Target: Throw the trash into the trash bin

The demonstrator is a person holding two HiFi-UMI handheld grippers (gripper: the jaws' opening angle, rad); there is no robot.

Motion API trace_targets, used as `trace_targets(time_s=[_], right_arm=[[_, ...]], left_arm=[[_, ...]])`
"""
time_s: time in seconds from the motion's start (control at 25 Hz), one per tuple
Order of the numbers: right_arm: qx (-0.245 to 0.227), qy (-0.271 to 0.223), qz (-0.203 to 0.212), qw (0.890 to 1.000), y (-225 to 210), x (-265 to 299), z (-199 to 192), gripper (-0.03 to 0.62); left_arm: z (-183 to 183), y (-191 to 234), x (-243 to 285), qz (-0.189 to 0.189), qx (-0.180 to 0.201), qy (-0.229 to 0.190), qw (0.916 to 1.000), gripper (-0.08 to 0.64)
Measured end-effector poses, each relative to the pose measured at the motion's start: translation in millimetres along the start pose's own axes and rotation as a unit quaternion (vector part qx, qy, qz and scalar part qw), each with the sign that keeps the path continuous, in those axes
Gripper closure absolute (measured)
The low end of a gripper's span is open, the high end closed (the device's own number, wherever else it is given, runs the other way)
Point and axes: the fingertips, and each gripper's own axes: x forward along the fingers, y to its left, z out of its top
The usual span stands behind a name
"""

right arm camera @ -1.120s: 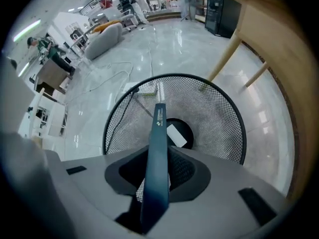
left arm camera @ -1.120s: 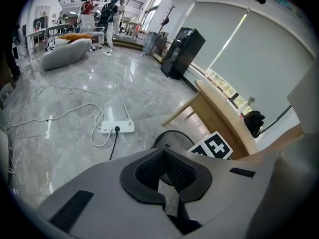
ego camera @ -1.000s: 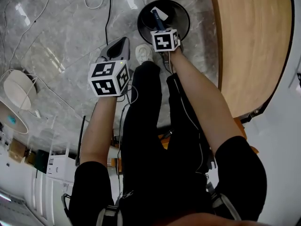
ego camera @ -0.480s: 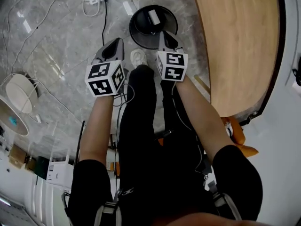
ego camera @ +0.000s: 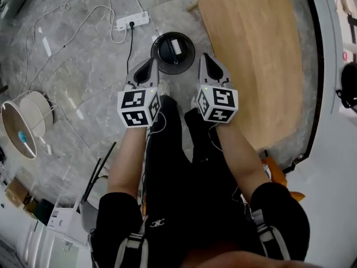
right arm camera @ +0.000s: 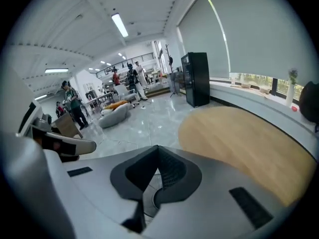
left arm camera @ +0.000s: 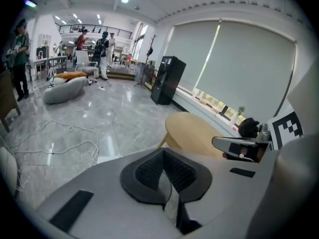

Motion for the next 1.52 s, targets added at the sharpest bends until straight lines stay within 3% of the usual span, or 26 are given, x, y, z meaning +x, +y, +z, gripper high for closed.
trace_targets(time_s=[0.32, 0.44, 0.68, 0.8, 0.88, 1.0, 1.16, 1.52], right_arm=[[-0.006, -0.099, 0.005, 0.995, -14, -156, 147, 0.581], [-0.010, -0.160, 0.010, 0.987, -20, -208, 217, 0.581], [-0.039, -0.241, 0.020, 0.970, -8, -291, 320, 0.581], [-0.031, -0.262, 0.026, 0.964, -3, -334, 336, 0.581], [-0.041, -0.285, 0.035, 0.957, 2, -356, 352, 0.581], [-0.060, -0.304, 0.041, 0.950, 10, -378, 360, 0.581], [-0.062, -0.317, 0.047, 0.945, 15, -396, 363, 0.581], [-0.069, -0.319, 0.055, 0.943, 13, -409, 359, 0.581]], left_arm=[[113, -108, -128, 0.012, 0.039, -0.086, 0.9955, 0.548], [172, -144, -173, 0.023, 0.070, -0.136, 0.9881, 0.548], [252, -204, -253, 0.031, 0.086, -0.211, 0.9733, 0.548], [261, -236, -290, 0.025, 0.091, -0.228, 0.9690, 0.548], [276, -249, -313, 0.032, 0.105, -0.252, 0.9613, 0.548], [294, -256, -344, 0.046, 0.120, -0.285, 0.9499, 0.548], [309, -257, -373, 0.056, 0.124, -0.311, 0.9406, 0.548], [319, -271, -392, 0.062, 0.123, -0.333, 0.9329, 0.548]])
